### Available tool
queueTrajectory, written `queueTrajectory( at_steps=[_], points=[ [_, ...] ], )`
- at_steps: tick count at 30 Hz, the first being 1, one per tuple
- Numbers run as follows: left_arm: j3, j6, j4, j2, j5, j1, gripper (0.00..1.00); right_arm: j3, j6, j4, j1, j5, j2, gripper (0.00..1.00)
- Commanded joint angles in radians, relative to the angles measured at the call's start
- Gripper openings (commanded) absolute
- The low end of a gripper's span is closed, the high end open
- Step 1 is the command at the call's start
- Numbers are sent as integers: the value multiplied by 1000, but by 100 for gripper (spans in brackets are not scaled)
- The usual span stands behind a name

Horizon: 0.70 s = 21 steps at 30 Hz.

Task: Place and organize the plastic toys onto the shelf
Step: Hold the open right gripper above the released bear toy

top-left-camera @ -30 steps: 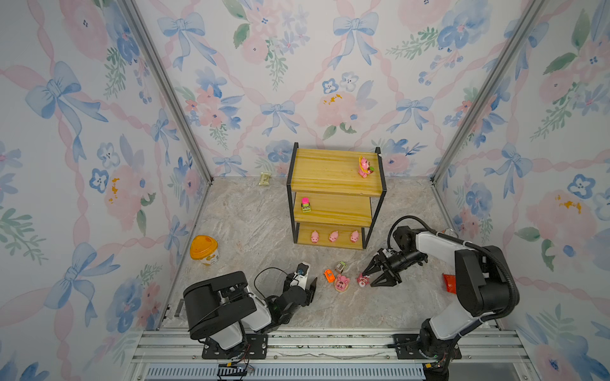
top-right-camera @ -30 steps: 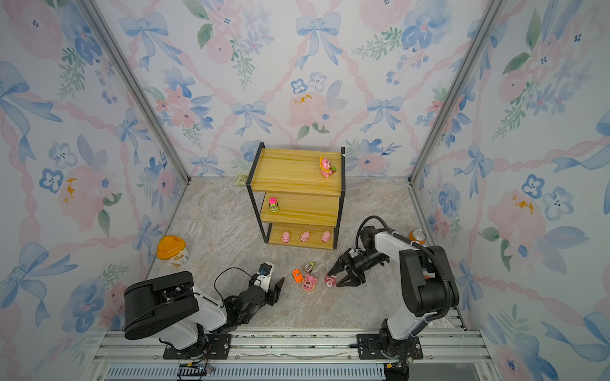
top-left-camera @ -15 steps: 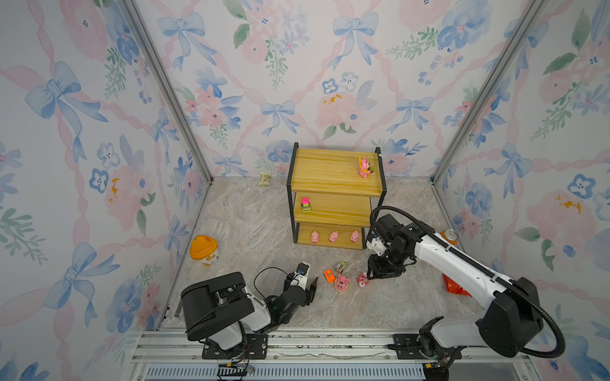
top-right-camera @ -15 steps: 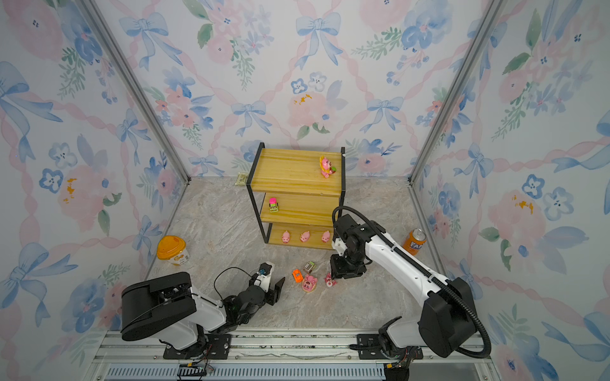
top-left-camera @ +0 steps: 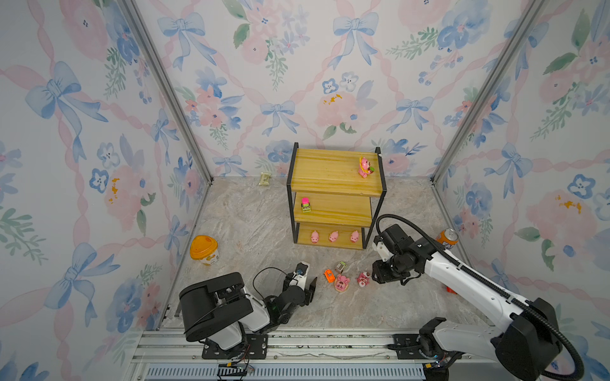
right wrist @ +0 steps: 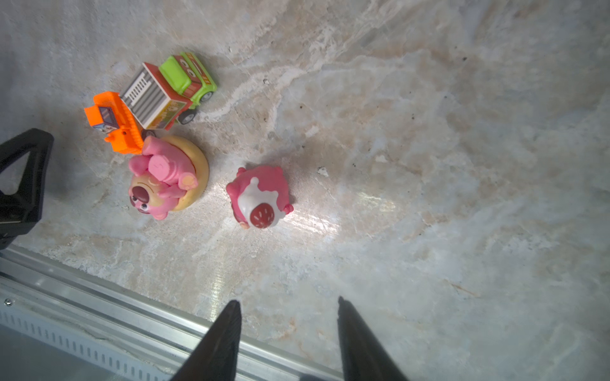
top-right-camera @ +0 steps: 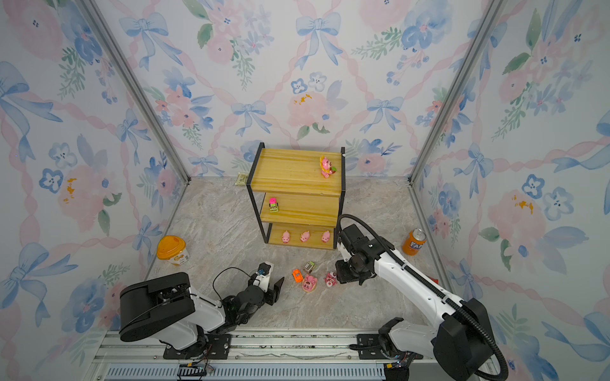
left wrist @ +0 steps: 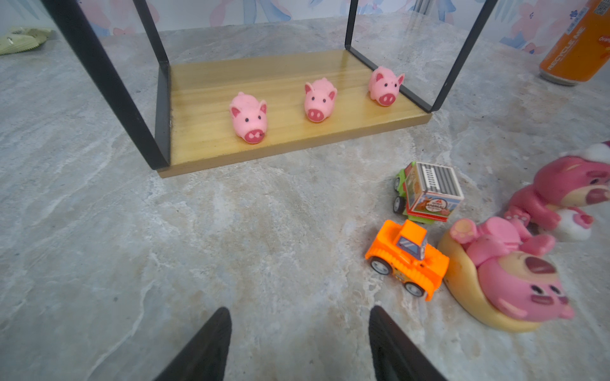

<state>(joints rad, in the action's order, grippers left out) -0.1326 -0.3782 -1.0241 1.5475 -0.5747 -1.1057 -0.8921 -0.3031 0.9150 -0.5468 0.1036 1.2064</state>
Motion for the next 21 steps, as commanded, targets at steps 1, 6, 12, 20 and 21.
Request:
queueTrajectory(
  at_steps=[1, 6, 12, 20, 21],
  points=[
    [6, -16, -7, 5, 4, 8, 67, 56, -18, -97, -22, -14, -67, 51],
    [-4, -21, -8, 19, 7, 9, 67, 145, -99, -210, -37, -14, -153, 51],
    [-13, -24, -9, 34, 19, 14, 67, 275, -160, -356, -71, -40, -221, 51],
    [-12, -31, -9, 39, 26, 24, 67, 350, -178, -470, -101, -48, -254, 52],
    [-12, -31, -10, 40, 27, 24, 67, 353, -175, -473, -103, -57, -251, 52]
  ],
)
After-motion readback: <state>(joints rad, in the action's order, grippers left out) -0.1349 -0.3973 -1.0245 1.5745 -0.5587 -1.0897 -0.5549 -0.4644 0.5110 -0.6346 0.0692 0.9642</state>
